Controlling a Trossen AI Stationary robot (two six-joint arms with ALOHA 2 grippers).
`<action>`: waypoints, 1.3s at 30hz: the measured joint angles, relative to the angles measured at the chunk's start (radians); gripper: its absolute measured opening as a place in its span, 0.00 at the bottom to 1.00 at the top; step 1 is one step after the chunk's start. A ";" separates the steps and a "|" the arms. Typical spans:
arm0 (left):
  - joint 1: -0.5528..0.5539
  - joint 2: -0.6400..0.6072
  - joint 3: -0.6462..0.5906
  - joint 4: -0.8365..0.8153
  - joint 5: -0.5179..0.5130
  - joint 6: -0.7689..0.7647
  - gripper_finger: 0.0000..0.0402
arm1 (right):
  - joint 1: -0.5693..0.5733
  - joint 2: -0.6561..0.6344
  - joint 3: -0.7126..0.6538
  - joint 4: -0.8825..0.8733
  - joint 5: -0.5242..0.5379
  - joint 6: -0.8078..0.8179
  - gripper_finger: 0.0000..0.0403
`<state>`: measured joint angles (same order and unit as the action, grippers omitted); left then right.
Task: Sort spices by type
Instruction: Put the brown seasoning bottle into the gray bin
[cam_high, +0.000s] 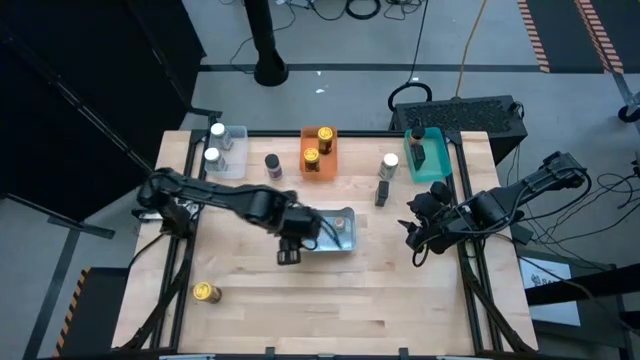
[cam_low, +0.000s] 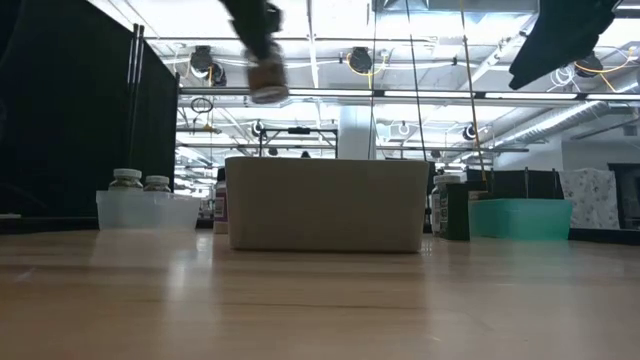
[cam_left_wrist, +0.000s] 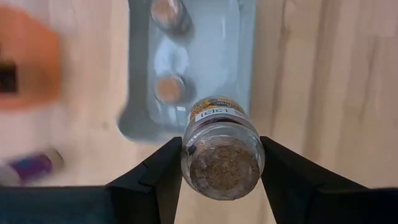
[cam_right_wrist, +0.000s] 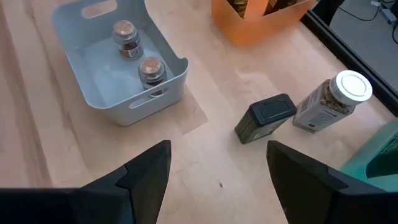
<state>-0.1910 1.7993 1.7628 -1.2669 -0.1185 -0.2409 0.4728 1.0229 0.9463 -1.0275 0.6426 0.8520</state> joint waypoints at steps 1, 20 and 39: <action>0.015 0.021 0.025 -0.001 0.003 0.042 0.46 | 0.000 0.000 0.000 0.000 -0.006 0.000 0.61; 0.128 0.222 0.097 -0.020 0.148 0.231 0.46 | 0.000 0.000 0.000 0.001 -0.016 -0.007 0.61; 0.119 0.323 0.096 0.153 0.153 0.254 0.46 | 0.000 0.000 0.000 0.006 -0.016 -0.018 0.61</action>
<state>-0.0723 2.1219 1.8584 -1.1138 0.0345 0.0132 0.4728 1.0229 0.9466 -1.0210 0.6266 0.8337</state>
